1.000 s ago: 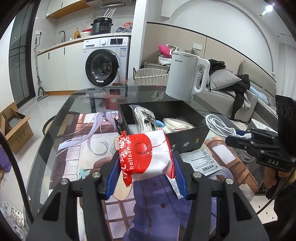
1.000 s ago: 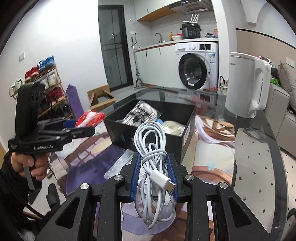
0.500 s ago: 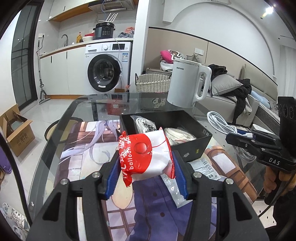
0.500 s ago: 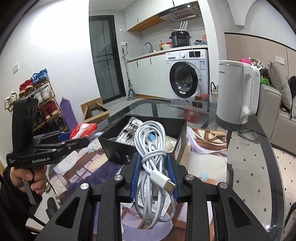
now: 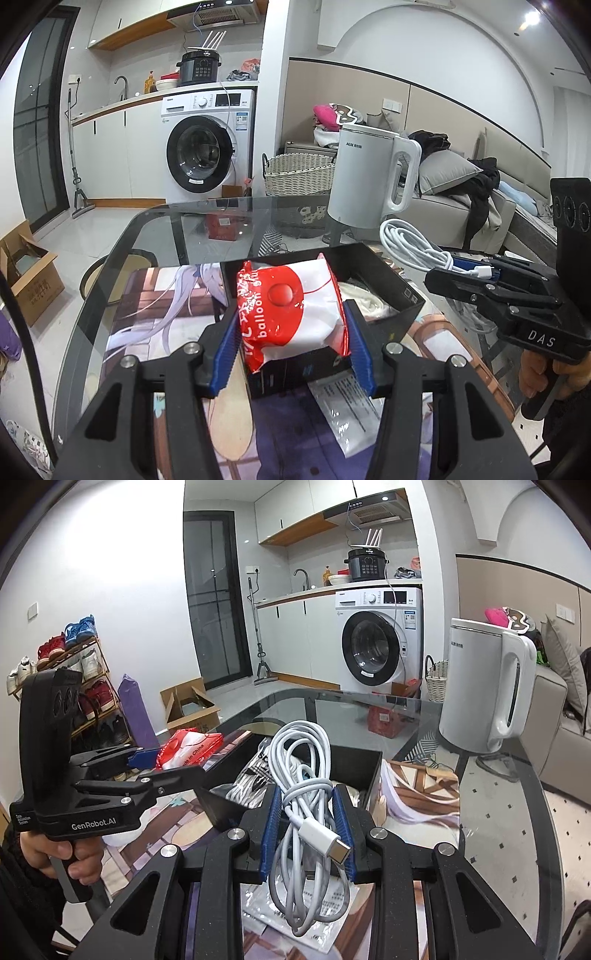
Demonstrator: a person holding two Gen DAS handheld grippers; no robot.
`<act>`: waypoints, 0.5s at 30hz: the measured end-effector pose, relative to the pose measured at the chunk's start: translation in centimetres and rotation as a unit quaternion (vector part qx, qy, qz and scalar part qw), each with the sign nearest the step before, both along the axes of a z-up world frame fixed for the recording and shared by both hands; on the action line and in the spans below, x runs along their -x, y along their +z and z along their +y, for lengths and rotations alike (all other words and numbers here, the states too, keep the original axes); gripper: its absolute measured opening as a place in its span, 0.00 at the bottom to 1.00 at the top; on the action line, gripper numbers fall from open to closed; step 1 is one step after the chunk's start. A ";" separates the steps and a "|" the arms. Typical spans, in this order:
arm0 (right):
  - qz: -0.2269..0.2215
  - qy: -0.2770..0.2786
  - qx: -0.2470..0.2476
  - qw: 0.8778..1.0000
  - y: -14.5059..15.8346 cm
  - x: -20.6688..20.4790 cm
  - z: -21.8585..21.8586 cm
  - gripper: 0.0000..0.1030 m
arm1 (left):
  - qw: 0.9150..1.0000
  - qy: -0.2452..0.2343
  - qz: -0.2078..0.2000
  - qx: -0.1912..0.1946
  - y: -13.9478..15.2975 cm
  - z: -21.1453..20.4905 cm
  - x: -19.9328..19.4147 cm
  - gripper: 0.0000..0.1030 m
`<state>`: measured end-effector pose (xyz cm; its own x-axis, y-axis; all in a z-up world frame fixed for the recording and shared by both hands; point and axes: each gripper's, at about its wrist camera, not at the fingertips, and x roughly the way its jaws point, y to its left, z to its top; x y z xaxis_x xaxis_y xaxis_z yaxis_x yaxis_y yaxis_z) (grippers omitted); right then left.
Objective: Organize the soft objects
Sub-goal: 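Lower both items into the black box and open both grippers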
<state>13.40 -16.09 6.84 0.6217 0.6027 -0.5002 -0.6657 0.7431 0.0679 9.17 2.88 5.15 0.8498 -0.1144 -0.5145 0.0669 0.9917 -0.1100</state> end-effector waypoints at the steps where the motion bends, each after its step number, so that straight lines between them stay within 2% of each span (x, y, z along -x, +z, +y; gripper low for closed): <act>1: -0.001 0.000 0.001 1.000 0.0 -0.2 0.1 0.28 | 1.000 0.000 0.002 -0.001 0.0 -0.1 -0.3 0.51; 15: 0.020 0.013 0.016 1.000 -0.5 -3.9 2.0 0.28 | 1.000 0.004 0.011 -0.009 -0.8 -0.8 -4.2 0.51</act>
<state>17.27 -14.08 6.30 0.5850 0.6015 -0.5441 -0.6818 0.7280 0.0718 13.40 2.11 4.31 0.8388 -0.0981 -0.5355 0.0560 0.9940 -0.0943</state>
